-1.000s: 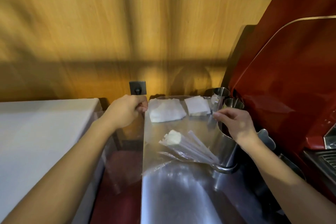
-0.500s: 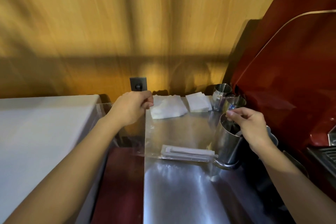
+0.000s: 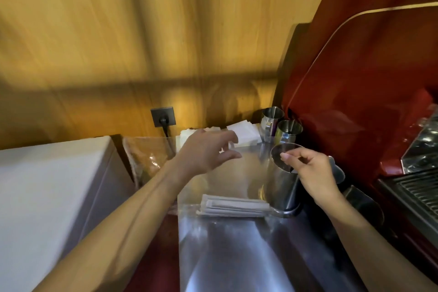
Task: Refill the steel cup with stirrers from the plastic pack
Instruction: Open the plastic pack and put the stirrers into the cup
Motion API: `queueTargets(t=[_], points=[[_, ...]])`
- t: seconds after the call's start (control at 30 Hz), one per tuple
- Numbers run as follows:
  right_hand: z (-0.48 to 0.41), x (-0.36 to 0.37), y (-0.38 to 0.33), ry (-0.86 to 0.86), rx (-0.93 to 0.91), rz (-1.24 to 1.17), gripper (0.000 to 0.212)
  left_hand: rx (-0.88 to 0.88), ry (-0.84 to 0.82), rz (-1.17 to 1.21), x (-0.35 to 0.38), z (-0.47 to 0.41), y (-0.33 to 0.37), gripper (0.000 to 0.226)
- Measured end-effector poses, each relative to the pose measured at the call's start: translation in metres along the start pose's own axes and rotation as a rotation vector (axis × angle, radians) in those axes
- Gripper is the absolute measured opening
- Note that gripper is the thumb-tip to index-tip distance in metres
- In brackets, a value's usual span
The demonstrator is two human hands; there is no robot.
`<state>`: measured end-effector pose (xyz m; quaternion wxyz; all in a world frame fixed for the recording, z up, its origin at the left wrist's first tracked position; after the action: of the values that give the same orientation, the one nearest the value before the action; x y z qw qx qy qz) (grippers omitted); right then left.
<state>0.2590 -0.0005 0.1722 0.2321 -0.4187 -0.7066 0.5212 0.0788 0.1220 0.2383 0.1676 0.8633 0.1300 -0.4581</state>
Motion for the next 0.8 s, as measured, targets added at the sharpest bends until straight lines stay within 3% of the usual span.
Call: queueTargets(t=[0.27,0.37,0.57,0.8], points=[[0.011,-0.017,0.0,0.05,-0.002,-0.086,0.02,0.201,0.097,0.048,0.007,-0.02,0.044,0.021],[0.018,-0.026,0.002,0.036,0.003,-0.112,0.013,0.213,0.096,0.051,0.001,-0.028,0.046,0.018],[0.031,-0.041,0.02,0.02,0.049,-0.097,0.02,0.197,0.092,0.115,-0.022,-0.051,0.055,0.015],[0.039,-0.067,0.035,0.115,0.096,-0.099,0.024,0.177,0.101,0.239,-0.056,-0.085,0.071,0.015]])
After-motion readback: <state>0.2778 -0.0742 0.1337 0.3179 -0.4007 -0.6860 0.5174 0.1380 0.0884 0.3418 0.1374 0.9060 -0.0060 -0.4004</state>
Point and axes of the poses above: each hand's wrist, its own z-axis away from the middle knuckle, its own x-axis out of the palm, y = z × x, the point moved 5 cm from there along -z, towards the middle knuckle, and after that the axes turned 13 degrees about y, right-handed, at the moved point
